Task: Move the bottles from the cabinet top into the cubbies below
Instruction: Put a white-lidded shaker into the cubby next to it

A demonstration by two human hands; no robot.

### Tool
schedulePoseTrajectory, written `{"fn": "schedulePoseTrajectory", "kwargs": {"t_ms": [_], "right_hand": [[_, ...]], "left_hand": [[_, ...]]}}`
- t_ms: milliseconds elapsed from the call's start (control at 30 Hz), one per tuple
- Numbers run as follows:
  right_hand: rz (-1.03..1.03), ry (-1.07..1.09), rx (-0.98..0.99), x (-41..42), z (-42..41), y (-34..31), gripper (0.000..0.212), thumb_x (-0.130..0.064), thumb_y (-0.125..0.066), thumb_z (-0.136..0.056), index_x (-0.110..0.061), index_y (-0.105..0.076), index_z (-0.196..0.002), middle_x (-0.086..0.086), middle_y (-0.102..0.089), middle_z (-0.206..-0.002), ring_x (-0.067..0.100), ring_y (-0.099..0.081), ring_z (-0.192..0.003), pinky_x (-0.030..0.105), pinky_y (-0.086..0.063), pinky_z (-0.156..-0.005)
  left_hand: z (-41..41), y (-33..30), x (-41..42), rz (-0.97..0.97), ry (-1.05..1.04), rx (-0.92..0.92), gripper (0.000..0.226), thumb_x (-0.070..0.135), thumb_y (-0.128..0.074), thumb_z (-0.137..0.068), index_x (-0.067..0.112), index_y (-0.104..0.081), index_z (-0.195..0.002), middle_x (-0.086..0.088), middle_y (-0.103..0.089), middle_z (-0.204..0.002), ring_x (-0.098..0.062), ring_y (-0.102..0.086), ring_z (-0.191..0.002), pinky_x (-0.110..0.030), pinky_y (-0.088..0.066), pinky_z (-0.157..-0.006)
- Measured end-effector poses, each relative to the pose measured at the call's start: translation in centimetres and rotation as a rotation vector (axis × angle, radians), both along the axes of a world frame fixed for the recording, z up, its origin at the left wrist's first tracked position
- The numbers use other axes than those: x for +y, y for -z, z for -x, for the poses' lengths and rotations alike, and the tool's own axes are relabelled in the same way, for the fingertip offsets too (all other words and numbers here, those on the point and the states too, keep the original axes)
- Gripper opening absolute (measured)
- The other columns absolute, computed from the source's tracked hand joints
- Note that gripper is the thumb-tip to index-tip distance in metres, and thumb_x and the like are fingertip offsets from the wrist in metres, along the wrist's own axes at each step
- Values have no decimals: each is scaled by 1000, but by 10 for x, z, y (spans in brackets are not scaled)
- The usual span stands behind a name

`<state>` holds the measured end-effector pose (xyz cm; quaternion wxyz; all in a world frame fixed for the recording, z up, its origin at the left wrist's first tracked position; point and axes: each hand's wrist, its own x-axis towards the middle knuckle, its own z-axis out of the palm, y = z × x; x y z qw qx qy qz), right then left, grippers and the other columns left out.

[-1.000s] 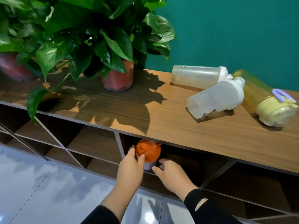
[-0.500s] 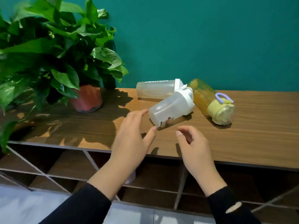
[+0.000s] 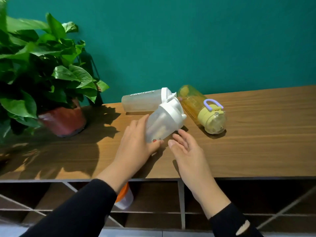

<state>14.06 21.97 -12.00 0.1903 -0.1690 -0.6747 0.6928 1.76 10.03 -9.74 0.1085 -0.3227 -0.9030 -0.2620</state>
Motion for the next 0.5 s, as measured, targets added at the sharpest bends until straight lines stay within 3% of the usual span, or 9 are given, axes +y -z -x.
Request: {"fn": "schedulePoseTrajectory", "kwargs": {"t_ms": [133, 267, 400, 500], "right_hand": [[106, -100, 155, 2, -10, -4, 55, -23, -69, -94, -25, -49, -145, -9, -68, -135, -7, -65, -116, 12, -56, -90], [159, -302, 313, -6, -28, -6, 63, -16, -69, -84, -14, -51, -145, 6, -68, -136, 19, -63, -128, 32, -55, -101], [171, -377, 321, -18, -46, 1, 58, -15, -90, -70, -28, -72, -124, 2, -76, -123, 15, -70, -117, 26, -58, -90], [60, -389, 158, -26, -66, -1, 78, -26, -103, -52, -17, -68, -122, -2, -79, -109, 10, -73, -104, 27, -60, -86]], "left_hand": [[-42, -3, -24, -245, 89, -170, 91, 48, -80, -72, 34, -29, -146, 19, -43, -134, 6, -44, -119, -14, -41, -93], [-79, -2, -44, -390, 191, -288, 91, 58, -79, -67, 45, -29, -143, 31, -42, -131, 7, -44, -123, -9, -47, -87], [-101, 5, -66, -462, 232, -376, 91, 57, -80, -62, 55, -30, -138, 33, -44, -133, 0, -47, -127, -30, -49, -98], [-118, 7, -80, -513, 262, -372, 90, 62, -82, -54, 71, -32, -128, 38, -46, -133, 8, -47, -126, -20, -44, -100]]}}
